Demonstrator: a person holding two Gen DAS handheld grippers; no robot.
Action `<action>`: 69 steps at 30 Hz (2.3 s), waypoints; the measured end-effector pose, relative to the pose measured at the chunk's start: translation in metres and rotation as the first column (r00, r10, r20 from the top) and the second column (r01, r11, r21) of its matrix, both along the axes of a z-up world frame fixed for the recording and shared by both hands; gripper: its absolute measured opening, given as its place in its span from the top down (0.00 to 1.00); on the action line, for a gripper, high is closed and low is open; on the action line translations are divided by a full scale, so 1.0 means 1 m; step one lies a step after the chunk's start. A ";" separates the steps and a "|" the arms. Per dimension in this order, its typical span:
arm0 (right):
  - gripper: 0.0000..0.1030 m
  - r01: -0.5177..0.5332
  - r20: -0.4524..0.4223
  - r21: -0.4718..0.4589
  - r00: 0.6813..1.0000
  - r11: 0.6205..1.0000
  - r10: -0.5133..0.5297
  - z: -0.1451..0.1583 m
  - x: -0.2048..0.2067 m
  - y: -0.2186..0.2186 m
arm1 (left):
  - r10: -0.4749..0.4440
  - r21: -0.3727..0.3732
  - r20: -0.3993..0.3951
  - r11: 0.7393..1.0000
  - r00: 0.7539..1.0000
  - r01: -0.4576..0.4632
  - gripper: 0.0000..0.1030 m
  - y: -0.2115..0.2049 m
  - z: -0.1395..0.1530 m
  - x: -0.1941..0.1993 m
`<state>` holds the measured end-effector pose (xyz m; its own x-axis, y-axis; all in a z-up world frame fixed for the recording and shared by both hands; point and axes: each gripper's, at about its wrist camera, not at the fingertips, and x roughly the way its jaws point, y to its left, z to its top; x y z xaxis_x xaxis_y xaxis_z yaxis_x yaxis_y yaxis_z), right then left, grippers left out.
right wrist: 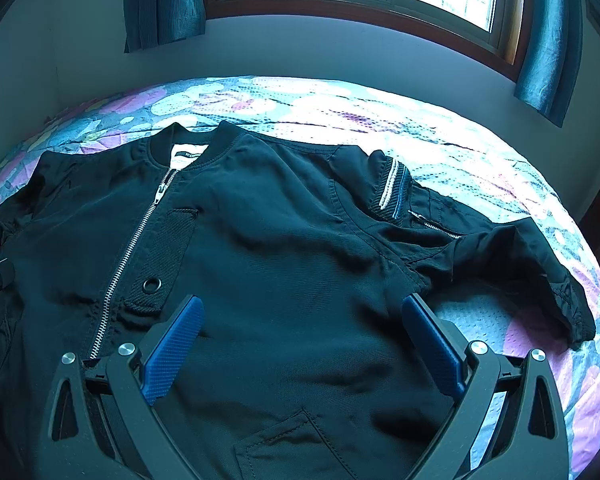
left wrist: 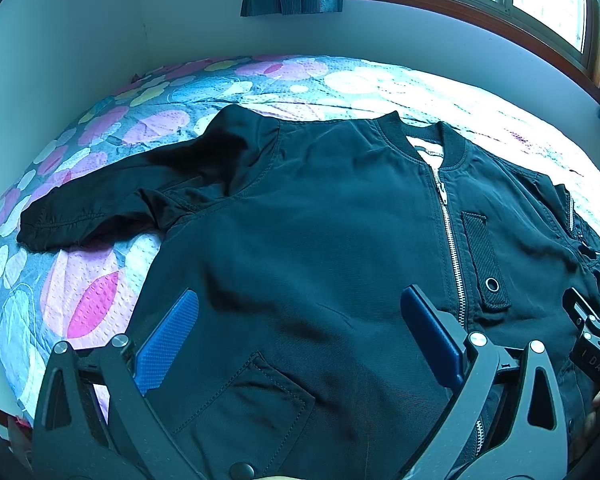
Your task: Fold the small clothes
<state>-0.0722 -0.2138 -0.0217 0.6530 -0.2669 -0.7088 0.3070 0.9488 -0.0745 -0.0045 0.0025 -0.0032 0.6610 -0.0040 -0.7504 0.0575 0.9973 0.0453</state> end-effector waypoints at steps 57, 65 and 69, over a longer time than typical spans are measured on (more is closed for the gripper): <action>0.92 0.387 0.023 0.612 0.863 0.690 -0.504 -0.010 -0.184 -0.394 | 0.036 0.011 -0.063 0.999 0.997 -0.035 0.02 0.021 -0.019 0.021; 0.88 0.476 -0.027 0.685 0.773 0.552 -0.633 -0.049 -0.232 -0.430 | 0.039 0.007 -0.062 0.999 0.997 -0.038 0.02 0.030 -0.018 0.024; 0.67 0.439 -0.010 0.784 0.715 0.439 -0.699 -0.050 -0.263 -0.435 | 0.030 0.008 -0.043 1.000 0.999 -0.029 0.02 0.033 -0.015 0.021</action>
